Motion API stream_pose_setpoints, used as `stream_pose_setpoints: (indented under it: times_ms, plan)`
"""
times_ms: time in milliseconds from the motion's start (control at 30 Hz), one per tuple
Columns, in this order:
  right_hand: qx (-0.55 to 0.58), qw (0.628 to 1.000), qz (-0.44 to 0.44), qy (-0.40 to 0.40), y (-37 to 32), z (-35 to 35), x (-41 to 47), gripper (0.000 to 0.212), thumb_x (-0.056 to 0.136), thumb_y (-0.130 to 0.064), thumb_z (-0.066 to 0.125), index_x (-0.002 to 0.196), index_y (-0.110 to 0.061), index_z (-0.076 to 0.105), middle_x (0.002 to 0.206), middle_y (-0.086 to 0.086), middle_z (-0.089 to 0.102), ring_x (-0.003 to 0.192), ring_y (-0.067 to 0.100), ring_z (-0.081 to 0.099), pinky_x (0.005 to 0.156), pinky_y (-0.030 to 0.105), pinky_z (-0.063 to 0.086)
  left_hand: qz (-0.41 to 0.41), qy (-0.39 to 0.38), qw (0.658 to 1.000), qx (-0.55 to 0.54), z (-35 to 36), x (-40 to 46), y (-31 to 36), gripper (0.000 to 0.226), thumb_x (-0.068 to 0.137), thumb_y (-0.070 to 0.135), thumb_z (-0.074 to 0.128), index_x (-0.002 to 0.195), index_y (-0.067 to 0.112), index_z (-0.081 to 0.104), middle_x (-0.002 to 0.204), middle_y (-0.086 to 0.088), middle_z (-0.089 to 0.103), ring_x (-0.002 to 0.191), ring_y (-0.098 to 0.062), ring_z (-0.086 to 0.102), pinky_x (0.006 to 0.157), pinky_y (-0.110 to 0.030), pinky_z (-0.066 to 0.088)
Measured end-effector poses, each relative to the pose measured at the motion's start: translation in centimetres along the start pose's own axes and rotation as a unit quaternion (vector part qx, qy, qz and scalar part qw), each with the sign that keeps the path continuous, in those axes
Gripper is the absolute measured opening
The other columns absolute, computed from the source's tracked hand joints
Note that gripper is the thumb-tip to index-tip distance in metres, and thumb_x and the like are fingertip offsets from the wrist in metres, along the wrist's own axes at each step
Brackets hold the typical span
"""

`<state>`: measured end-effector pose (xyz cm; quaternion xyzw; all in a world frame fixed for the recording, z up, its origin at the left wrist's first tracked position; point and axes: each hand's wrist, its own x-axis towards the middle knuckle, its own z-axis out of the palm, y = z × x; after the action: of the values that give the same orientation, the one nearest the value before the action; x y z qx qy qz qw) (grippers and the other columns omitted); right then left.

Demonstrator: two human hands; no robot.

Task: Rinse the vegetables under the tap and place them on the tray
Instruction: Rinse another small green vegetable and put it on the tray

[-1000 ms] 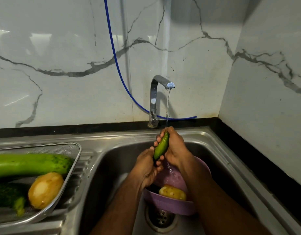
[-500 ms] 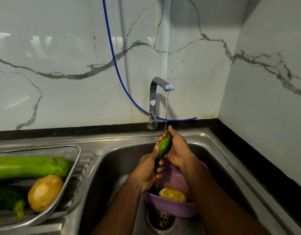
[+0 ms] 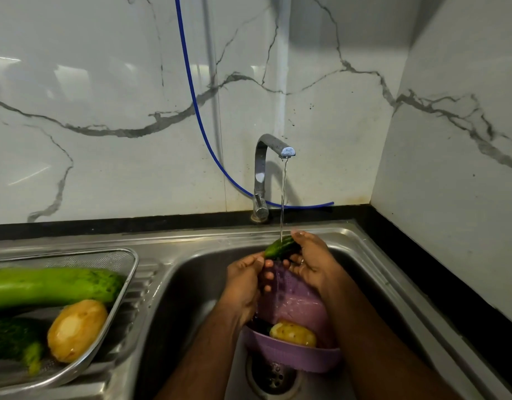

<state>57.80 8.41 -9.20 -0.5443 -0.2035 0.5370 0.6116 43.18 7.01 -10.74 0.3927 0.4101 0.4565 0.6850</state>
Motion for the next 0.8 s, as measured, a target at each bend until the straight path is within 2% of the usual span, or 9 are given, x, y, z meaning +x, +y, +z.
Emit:
stream_pose_setpoints:
  times_ms: [133,200,267,367,467,533,633,700,800]
  plan:
    - [0.005,0.999,0.048,0.005,1.1,0.4,0.5,0.026,0.109,-0.024,0.047,0.115,-0.004,0.063,0.095,0.018,0.072,0.073,0.025,0.069,0.056,0.033,0.058,0.044,-0.009,0.999,-0.016,0.7,-0.2,0.2,0.019,0.098,0.001,0.054,0.107,0.004,0.071,0.088,-0.013,0.074,0.068,-0.015,0.066,0.054,-0.022,0.054]
    - [-0.016,0.998,0.052,0.010,1.5,0.6,0.8,0.032,0.110,-0.022,0.043,0.117,0.000,0.066,0.089,0.018,0.072,0.064,0.023,0.068,0.047,0.030,0.057,0.066,-0.017,0.998,0.004,0.9,-0.4,0.3,0.022,0.096,0.000,0.057,0.111,0.008,0.071,0.096,-0.014,0.077,0.078,-0.021,0.068,0.063,-0.026,0.057]
    - [-0.045,0.998,0.050,0.008,1.8,0.5,1.0,0.033,0.109,-0.020,0.043,0.121,0.000,0.067,0.099,0.021,0.074,0.075,0.027,0.071,0.053,0.031,0.059,0.097,-0.036,0.993,0.050,0.8,-0.5,0.3,0.029,0.095,0.002,0.059,0.120,0.012,0.069,0.100,-0.012,0.077,0.087,-0.026,0.069,0.073,-0.032,0.059]
    - [-0.033,0.997,0.072,-0.022,2.0,0.5,0.8,0.039,0.105,-0.034,0.051,0.124,-0.005,0.069,0.113,0.024,0.074,0.105,0.038,0.072,0.082,0.049,0.062,0.138,-0.061,0.976,0.155,0.5,-0.3,-0.1,0.034,0.095,0.008,0.061,0.129,0.015,0.066,0.110,-0.006,0.075,0.102,-0.019,0.070,0.091,-0.038,0.058]
    - [-0.007,0.993,0.094,-0.065,1.8,0.8,0.5,0.065,0.098,-0.064,0.048,0.122,-0.007,0.070,0.116,0.021,0.074,0.110,0.037,0.069,0.088,0.054,0.059,0.159,-0.049,0.963,0.213,0.3,0.2,-0.1,0.033,0.095,0.010,0.062,0.126,0.019,0.067,0.109,-0.005,0.074,0.102,-0.016,0.071,0.092,-0.037,0.058]
    - [-0.053,0.987,0.087,-0.122,1.7,0.7,-0.2,0.076,0.092,-0.076,0.045,0.122,-0.010,0.071,0.117,0.019,0.075,0.113,0.036,0.068,0.095,0.055,0.056,0.157,-0.048,0.956,0.244,0.2,0.4,0.0,0.031,0.096,0.008,0.060,0.123,0.020,0.069,0.110,-0.005,0.073,0.101,-0.016,0.071,0.092,-0.036,0.058]
    - [-0.104,0.977,0.057,-0.179,2.0,0.3,-1.8,0.050,0.102,-0.053,0.051,0.129,-0.013,0.066,0.121,0.018,0.073,0.115,0.035,0.069,0.098,0.053,0.055,0.147,-0.041,0.949,0.274,-0.6,-0.2,0.3,0.030,0.095,0.007,0.058,0.117,0.023,0.070,0.114,-0.004,0.071,0.104,-0.017,0.069,0.094,-0.040,0.057]
    - [-0.186,0.972,-0.021,-0.141,2.2,0.1,-2.1,0.035,0.105,-0.033,0.054,0.137,-0.019,0.054,0.118,0.016,0.071,0.106,0.034,0.072,0.088,0.049,0.060,0.145,-0.048,0.947,0.282,-1.0,-1.3,0.7,0.037,0.096,0.001,0.055,0.122,0.022,0.069,0.115,-0.003,0.072,0.106,-0.017,0.069,0.095,-0.035,0.056]
    - [-0.346,0.927,-0.106,-0.100,2.3,0.4,-2.5,0.027,0.106,-0.032,0.053,0.130,-0.020,0.051,0.105,0.011,0.071,0.082,0.027,0.073,0.075,0.045,0.059,0.140,0.015,0.935,0.326,-1.8,-2.6,1.6,0.036,0.095,0.005,0.056,0.130,0.014,0.063,0.118,-0.007,0.071,0.108,-0.021,0.067,0.096,-0.034,0.054]
